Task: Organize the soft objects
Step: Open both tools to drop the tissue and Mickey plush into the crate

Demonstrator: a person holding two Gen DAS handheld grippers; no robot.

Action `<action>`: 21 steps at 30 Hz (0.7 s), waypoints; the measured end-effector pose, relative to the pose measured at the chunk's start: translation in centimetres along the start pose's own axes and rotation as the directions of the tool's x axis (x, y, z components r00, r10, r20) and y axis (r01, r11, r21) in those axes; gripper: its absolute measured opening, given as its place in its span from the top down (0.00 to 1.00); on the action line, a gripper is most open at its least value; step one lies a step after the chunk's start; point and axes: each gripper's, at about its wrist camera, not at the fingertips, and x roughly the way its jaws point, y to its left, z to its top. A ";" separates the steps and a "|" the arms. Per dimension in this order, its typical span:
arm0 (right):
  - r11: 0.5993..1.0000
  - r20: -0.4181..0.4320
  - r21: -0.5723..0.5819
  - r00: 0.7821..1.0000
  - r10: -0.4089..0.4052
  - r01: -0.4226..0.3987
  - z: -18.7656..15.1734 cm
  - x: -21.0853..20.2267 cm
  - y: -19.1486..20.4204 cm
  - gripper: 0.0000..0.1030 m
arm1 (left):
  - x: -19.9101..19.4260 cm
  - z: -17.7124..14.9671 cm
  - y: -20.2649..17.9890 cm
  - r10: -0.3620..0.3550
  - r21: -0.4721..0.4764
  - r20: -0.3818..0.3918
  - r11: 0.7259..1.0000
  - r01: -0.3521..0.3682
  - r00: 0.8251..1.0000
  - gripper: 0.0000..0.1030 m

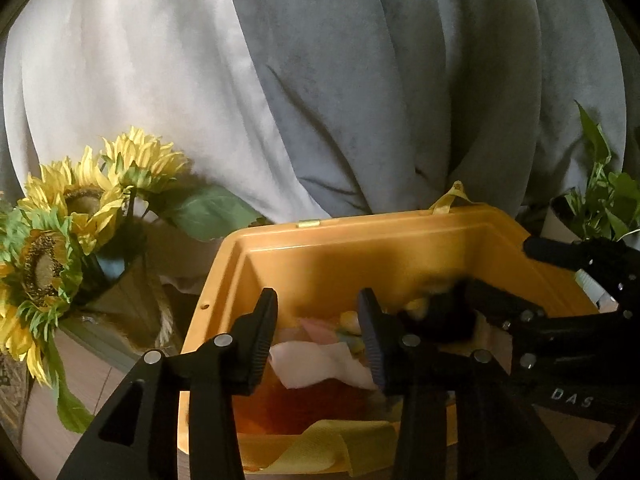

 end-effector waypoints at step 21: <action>0.992 0.081 0.113 0.995 -0.063 0.054 -0.7 -7.5 0.3 0.27 | -9.1 -0.4 0.6 0.049 -0.043 0.102 0.998 -0.045 0.994 0.46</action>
